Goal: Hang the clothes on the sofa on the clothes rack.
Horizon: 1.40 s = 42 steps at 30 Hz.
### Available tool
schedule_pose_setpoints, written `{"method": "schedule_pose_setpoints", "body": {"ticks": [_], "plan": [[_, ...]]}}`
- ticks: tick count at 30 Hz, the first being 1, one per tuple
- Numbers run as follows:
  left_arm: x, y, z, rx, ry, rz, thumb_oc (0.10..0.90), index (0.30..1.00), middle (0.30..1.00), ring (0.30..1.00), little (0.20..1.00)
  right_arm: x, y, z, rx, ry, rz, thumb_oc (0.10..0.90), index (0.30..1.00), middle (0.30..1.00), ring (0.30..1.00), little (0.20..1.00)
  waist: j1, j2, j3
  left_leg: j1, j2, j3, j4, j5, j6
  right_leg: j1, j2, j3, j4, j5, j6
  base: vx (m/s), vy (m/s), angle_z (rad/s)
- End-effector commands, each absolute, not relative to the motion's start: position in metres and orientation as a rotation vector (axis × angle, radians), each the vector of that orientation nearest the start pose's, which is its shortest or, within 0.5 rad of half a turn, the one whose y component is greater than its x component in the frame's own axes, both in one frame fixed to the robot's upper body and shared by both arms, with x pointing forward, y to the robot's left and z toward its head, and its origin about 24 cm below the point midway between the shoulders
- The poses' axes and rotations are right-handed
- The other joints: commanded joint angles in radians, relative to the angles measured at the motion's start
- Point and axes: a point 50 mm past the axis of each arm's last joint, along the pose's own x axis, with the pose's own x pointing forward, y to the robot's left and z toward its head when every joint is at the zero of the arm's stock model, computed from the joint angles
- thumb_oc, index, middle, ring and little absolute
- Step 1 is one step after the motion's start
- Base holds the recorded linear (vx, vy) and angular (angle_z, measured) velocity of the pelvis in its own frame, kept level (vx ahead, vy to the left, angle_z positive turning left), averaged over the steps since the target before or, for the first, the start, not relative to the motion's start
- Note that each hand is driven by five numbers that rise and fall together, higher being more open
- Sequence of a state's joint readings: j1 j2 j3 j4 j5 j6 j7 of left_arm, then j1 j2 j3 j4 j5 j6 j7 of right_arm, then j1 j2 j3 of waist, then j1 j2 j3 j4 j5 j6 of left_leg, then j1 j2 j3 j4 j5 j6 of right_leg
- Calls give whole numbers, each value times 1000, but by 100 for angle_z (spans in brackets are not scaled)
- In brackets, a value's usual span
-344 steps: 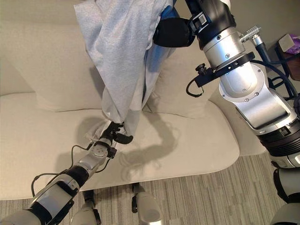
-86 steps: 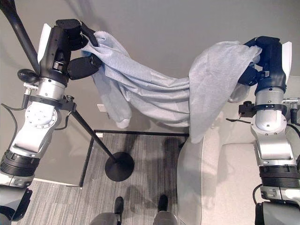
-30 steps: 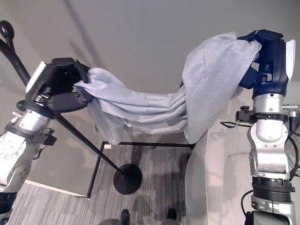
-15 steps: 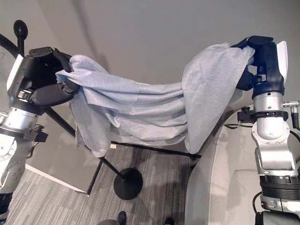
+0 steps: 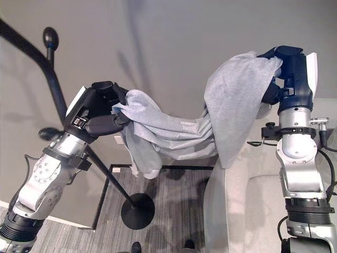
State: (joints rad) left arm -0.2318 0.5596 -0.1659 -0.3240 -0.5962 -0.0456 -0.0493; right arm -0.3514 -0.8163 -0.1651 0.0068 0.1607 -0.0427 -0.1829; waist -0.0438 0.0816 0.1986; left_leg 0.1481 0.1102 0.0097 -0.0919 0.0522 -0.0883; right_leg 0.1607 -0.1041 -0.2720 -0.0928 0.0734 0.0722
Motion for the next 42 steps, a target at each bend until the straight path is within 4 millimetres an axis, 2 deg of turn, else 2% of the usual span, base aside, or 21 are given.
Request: {"method": "schedule_pose_setpoints", "body": {"ticks": [1, 9, 12, 16, 19, 21, 25, 32, 35, 37, 38, 39, 40, 41, 42], "plan": [[252, 160, 238, -84, -763, -466, 400, 300, 300, 300, 300, 278, -277, 301, -580, -849, -347, 400, 300, 300, 300, 300, 35, -53, -107, 54, 103, 108, 7, -90, -62, 52, -37, -5, 6, -126, 41, -6, 18, -4], [242, 180, 248, 4, -813, -424, 400, 300, 300, 300, 300, 270, -291, 317, -656, -849, -344, 400, 300, 300, 300, 300, 52, -60, -113, 65, 95, 112, 8, -102, -57, 55, -44, -4, 6, -120, 52, -1, 3, 0], [241, 185, 248, 8, -809, -411, 400, 300, 300, 300, 300, 268, -291, 323, -656, -856, -323, 400, 300, 300, 300, 300, 57, -62, -114, 65, 92, 115, 9, -103, -56, 53, -46, -3, 6, -118, 54, 0, 5, -4], [240, 195, 251, 30, -812, -370, 400, 300, 300, 300, 300, 264, -291, 340, -600, -911, -291, 400, 300, 300, 300, 300, 73, -67, -116, 61, 93, 112, 18, -101, -59, 57, -49, -8, 9, -120, 54, -4, -34, -2], [235, 201, 259, 60, -846, -357, 400, 300, 300, 300, 300, 261, -294, 352, -588, -945, -300, 400, 300, 300, 300, 300, 86, -69, -117, 56, 98, 104, 27, -99, -65, 61, -47, -17, 14, -127, 52, -12, -75, 0], [225, 205, 277, 111, -931, -352, 400, 300, 300, 300, 300, 258, -299, 362, -612, -963, -331, 400, 300, 300, 300, 300, 100, -66, -116, 40, 104, 90, 37, -91, -76, 61, -42, -29, 24, -138, 49, -34, -113, 5], [221, 207, 290, 157, -1010, -320, 400, 300, 300, 300, 300, 258, -298, 364, -639, -965, -326, 400, 300, 300, 300, 300, 108, -55, -112, 21, 115, 74, 54, -79, -92, 66, -34, -48, 37, -158, 36, -18, -94, 12], [242, 202, 275, 215, -913, -271, 400, 300, 300, 300, 300, 270, -279, 351, -670, -936, -263, 400, 300, 300, 300, 300, 96, -39, -101, 5, 129, 57, 54, -52, -108, 76, -11, -68, 22, -168, 16, 15, -77, 17], [249, 205, 262, 257, -876, -180, 400, 300, 300, 300, 300, 267, -270, 344, -692, -950, -242, 400, 300, 300, 300, 300, 90, -44, -92, -17, 133, 39, 56, -39, -114, 69, 2, -66, 7, -172, 6, 15, -82, 5], [253, 202, 249, 247, -823, -180, 400, 300, 300, 300, 300, 262, -273, 339, -687, -952, -253, 400, 300, 300, 300, 300, 80, -51, -89, -40, 134, 21, 54, -30, -116, 58, 11, -62, 6, -180, -4, 12, -58, 19], [253, 202, 249, 247, -823, -180, 400, 300, 300, 300, 300, 262, -273, 339, -687, -952, -253, 400, 300, 300, 300, 300, 80, -51, -90, -41, 134, 20, 55, -30, -116, 58, 11, -63, 6, -180, -5, 6, -8, 22], [256, 203, 240, 246, -786, -157, 400, 300, 300, 300, 300, 261, -268, 335, -669, -961, -231, 400, 300, 300, 300, 300, 78, -49, -87, -47, 129, 15, 39, -11, -122, 51, 10, -69, 6, -179, -8, 5, 10, 16], [256, 203, 239, 246, -786, -158, 400, 300, 300, 300, 300, 260, -268, 335, -669, -960, -231, 400, 300, 300, 300, 300, 77, -49, -89, -49, 128, 13, 36, -9, -122, 50, 10, -71, 6, -179, -8, 3, 31, 15], [258, 207, 233, 270, -762, -119, 400, 300, 300, 300, 300, 261, -262, 334, -676, -969, -209, 400, 300, 300, 300, 300, 84, -49, -86, -55, 119, -14, 18, 32, -140, 42, 3, -78, 6, -172, -6, -27, 15, 19], [259, 208, 236, 302, -778, -101, 400, 300, 300, 300, 300, 260, -259, 337, -694, -985, -206, 400, 300, 300, 300, 300, 85, -58, -80, -77, 107, -41, 15, 64, -147, 28, -5, -85, 7, -162, -3, -59, 3, 18]]}}
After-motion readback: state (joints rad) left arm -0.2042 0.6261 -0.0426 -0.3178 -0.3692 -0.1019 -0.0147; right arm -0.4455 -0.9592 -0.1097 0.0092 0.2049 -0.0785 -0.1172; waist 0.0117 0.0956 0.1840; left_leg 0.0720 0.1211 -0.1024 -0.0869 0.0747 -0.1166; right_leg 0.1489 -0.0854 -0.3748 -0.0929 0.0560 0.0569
